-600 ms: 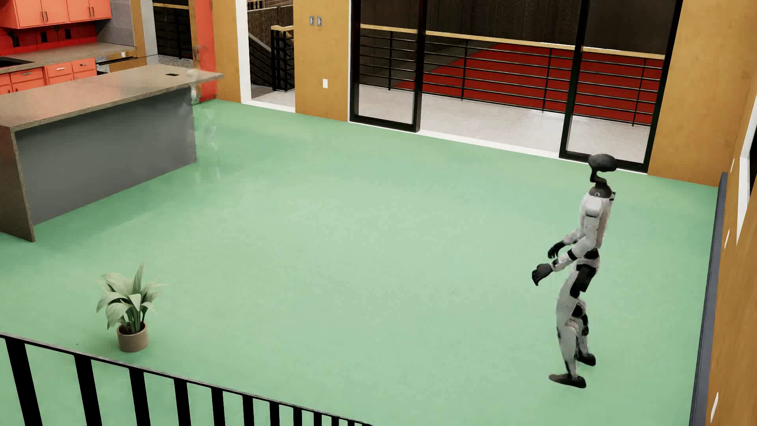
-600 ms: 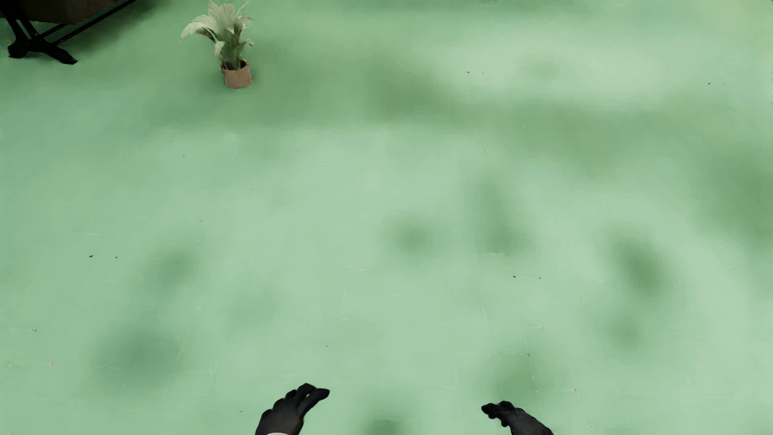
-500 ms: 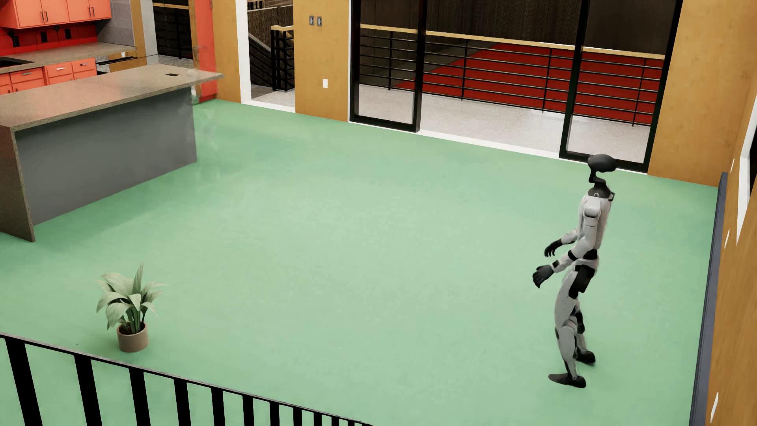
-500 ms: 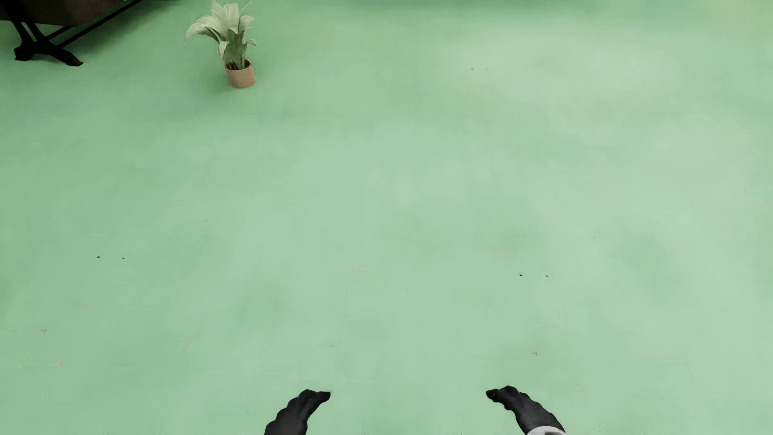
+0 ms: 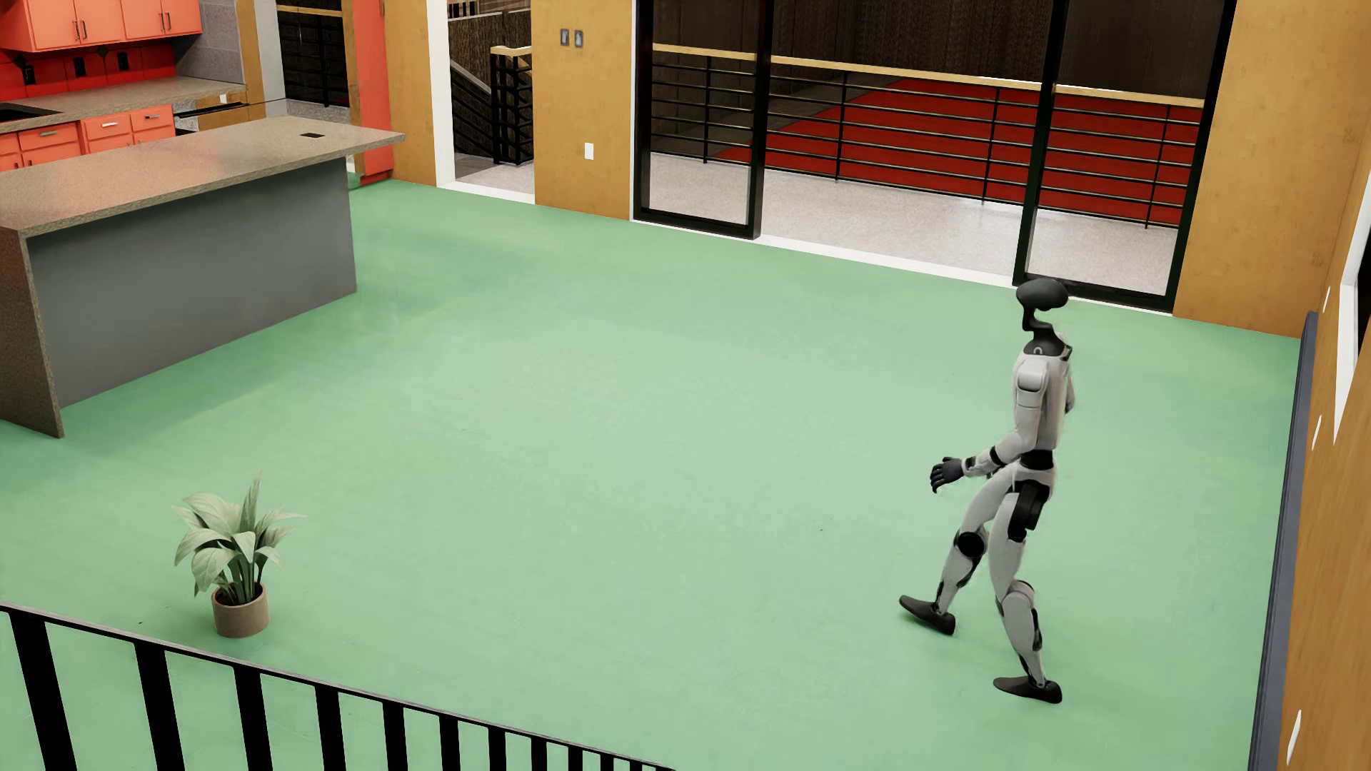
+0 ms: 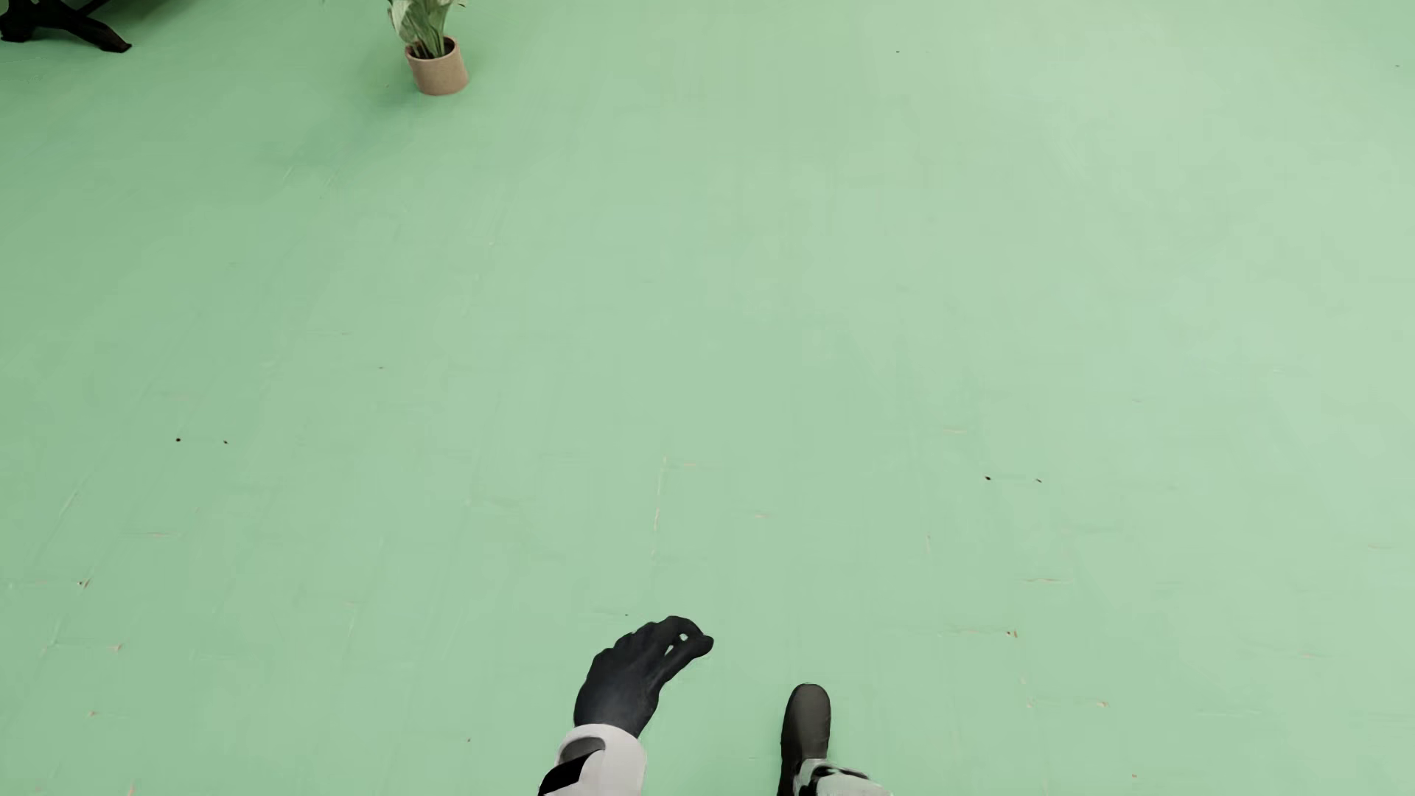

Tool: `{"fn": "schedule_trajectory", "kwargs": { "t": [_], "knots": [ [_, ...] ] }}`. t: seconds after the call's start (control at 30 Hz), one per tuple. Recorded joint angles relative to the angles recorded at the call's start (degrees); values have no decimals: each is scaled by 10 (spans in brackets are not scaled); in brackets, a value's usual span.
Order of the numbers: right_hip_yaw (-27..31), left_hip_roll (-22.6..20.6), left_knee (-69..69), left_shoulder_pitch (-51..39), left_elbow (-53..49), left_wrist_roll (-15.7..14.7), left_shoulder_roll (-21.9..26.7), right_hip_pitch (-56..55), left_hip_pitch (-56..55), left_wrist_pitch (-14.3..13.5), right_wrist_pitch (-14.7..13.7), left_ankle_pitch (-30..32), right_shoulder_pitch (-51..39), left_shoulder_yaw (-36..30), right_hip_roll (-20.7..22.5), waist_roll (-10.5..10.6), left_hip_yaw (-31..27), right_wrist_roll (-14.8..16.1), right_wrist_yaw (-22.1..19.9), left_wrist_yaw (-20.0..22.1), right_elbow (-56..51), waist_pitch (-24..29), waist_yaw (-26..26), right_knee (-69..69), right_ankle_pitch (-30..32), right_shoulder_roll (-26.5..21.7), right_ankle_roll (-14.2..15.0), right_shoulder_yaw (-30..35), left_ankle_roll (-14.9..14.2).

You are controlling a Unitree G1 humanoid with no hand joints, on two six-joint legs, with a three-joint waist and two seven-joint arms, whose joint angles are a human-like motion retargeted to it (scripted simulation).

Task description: Move towards the counter

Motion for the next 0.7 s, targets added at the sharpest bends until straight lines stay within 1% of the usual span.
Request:
{"fn": "schedule_trajectory", "kwargs": {
  "t": [0.03,0.1,0.13,0.17,0.2,0.23,0.27,0.3,0.33,0.37,0.4,0.43,0.47,0.5,0.53,0.57,0.6,0.63,0.67,0.7],
  "knots": [
    [-1,2,-2,-7,-9,5,0,-5,7,12,8,-7,-5,-1,4,2,1,3,14,3,2,1,0,-10,-5,-5,2,3,-2],
    [6,5,-1,-17,-17,7,-1,-10,27,31,13,-20,-15,-2,11,6,3,-14,31,12,0,3,-1,9,-24,-21,-13,16,-8],
    [15,9,3,-23,-12,10,1,-12,36,39,13,-23,-18,-7,17,8,2,-24,31,11,-4,4,-3,34,-27,-26,-27,18,-13],
    [20,15,11,-28,-1,18,6,-11,44,46,14,-22,-19,-15,24,11,-1,-29,27,7,-9,5,-6,51,-11,-26,-52,15,-18],
    [19,23,23,-33,16,30,13,-5,50,54,17,-12,-20,-25,34,14,-4,-33,20,0,-9,5,-7,58,22,-23,-73,10,-28],
    [15,33,49,-32,38,41,20,5,56,64,22,6,-22,-31,43,19,-4,-38,16,-13,-4,6,-9,74,33,-20,-90,7,-37],
    [12,46,77,-25,62,45,26,13,58,76,31,37,-28,-28,54,25,-5,-45,18,-36,8,7,-10,91,17,-17,-99,6,-52],
    [8,60,117,-13,85,40,31,27,53,89,42,86,-36,-17,68,31,-7,-55,29,-66,23,8,-12,102,-2,-13,-105,8,-74],
    [3,75,180,0,106,31,36,43,32,101,52,145,-45,-2,82,38,-12,-66,44,-91,37,10,-15,108,-21,-10,-110,11,-94],
    [-5,92,266,15,118,28,44,60,-4,109,62,206,-61,12,94,46,-18,-79,64,-106,46,12,-18,112,-39,-7,-115,13,-117],
    [-14,110,358,27,125,34,56,79,-49,109,53,275,-64,16,106,53,-25,-90,71,-109,54,15,-21,114,-58,-8,-119,14,-142],
    [-23,124,437,39,127,43,73,99,-94,100,36,320,-71,13,116,62,-36,-98,66,-106,64,17,-23,115,-75,-8,-123,11,-162],
    [-28,128,497,51,120,49,89,122,-137,89,21,323,-79,12,127,69,-48,-103,55,-102,68,20,-23,114,-91,-8,-126,6,-145],
    [-30,122,532,66,106,50,102,147,-174,79,10,288,-86,19,136,75,-58,-106,43,-96,67,21,-22,111,-105,-8,-129,0,-138],
    [-30,114,546,85,86,44,112,171,-208,73,2,267,-91,38,143,79,-67,-108,34,-90,63,23,-19,110,-121,-7,-131,-6,-140],
    [-28,106,538,106,66,34,111,194,-241,72,-3,247,-97,62,149,82,-73,-109,29,-80,57,23,-14,111,-137,-4,-133,-11,-118],
    [-25,98,508,124,48,23,107,216,-271,73,-6,202,-97,91,154,83,-76,-107,28,-74,43,23,-8,111,-152,-3,-135,-11,-105],
    [-22,95,456,140,32,16,102,239,-295,72,-13,163,-99,120,156,83,-74,-104,30,-71,27,22,-2,107,-162,-5,-136,-7,-101],
    [-18,96,383,153,19,14,95,261,-314,73,-20,139,-101,148,159,83,-67,-104,30,-68,13,20,5,100,-170,-9,-137,3,-82],
    [-13,98,293,164,10,17,90,283,-326,75,-30,130,-106,174,161,82,-55,-109,27,-64,3,18,13,87,-175,-14,-136,12,-76]
  ]
}}
